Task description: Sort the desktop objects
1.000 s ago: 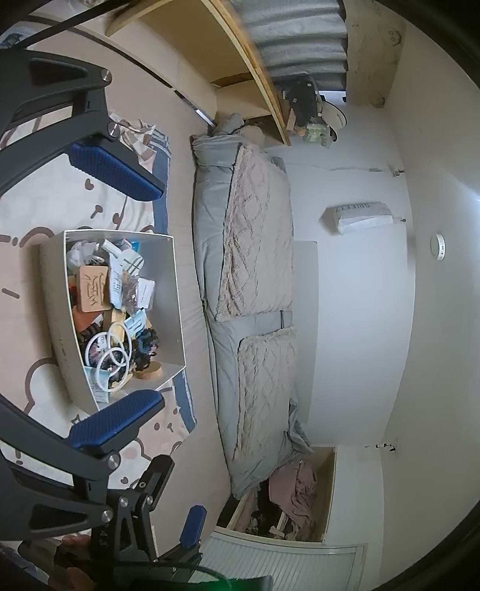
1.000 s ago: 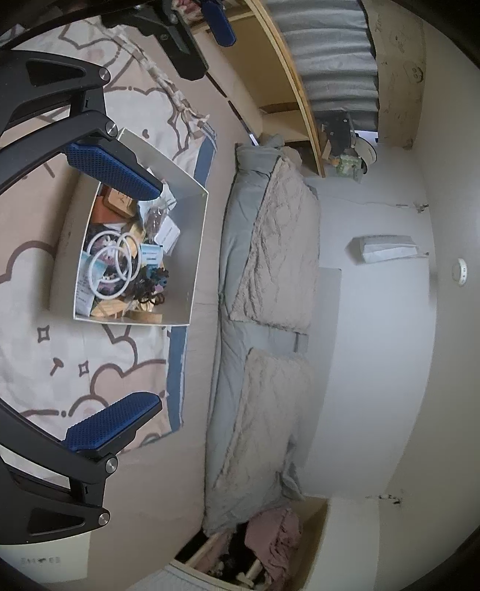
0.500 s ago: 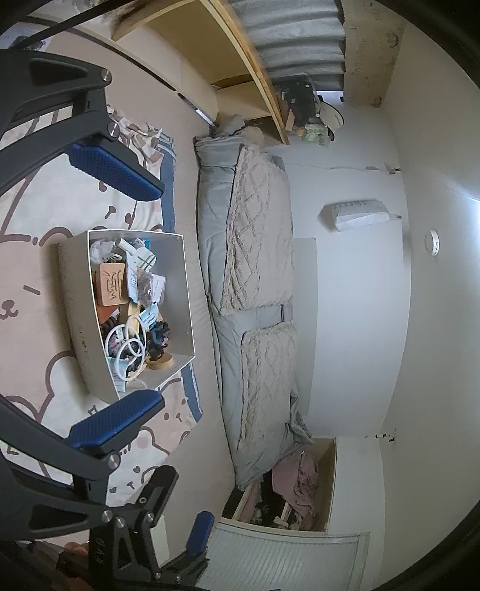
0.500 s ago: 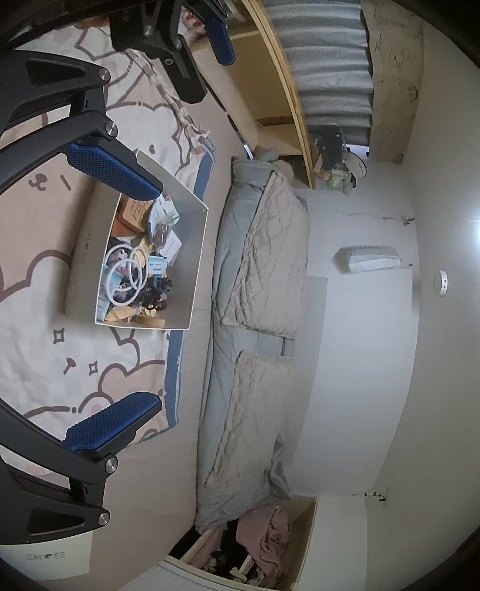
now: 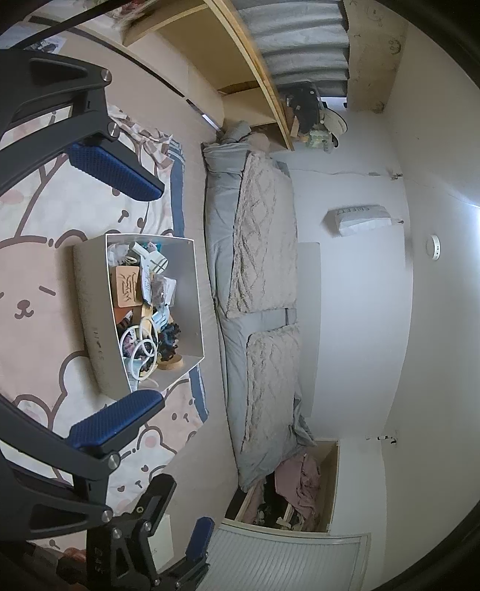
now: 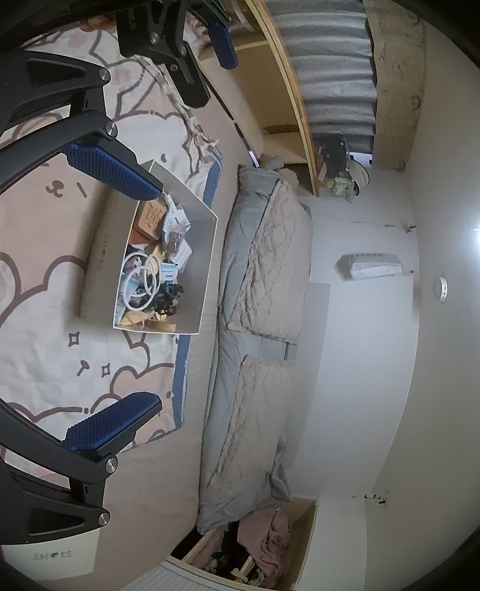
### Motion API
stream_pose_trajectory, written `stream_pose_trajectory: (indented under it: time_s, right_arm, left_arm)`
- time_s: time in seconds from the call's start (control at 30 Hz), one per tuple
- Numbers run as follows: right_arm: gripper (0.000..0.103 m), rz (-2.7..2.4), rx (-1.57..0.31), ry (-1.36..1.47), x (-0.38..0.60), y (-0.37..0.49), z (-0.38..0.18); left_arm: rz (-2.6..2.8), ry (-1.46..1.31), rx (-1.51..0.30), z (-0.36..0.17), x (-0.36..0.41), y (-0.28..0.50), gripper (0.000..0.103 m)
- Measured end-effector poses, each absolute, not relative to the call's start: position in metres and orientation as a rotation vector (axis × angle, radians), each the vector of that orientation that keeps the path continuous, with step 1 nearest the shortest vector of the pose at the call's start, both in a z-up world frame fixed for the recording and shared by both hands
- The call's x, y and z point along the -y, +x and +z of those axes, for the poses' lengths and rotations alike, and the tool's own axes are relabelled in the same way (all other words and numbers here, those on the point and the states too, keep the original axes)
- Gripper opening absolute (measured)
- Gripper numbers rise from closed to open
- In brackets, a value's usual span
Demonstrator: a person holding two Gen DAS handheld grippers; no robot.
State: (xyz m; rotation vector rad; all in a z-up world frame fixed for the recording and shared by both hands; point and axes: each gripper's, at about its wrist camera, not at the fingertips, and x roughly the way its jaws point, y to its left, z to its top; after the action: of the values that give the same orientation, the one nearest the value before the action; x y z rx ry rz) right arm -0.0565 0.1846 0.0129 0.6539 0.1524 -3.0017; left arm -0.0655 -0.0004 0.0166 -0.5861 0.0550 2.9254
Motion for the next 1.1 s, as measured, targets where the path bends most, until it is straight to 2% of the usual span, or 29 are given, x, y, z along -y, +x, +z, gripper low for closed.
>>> stream_pose_trajectory:
  time_s: [1.1]
  right_arm:
    - [0.103,-2.991,-0.156,0.717,-0.195,-0.056,0.0]
  left_arm:
    - [2.887,-0.668,-0.099,-0.002,-0.017,-0.066,0.103]
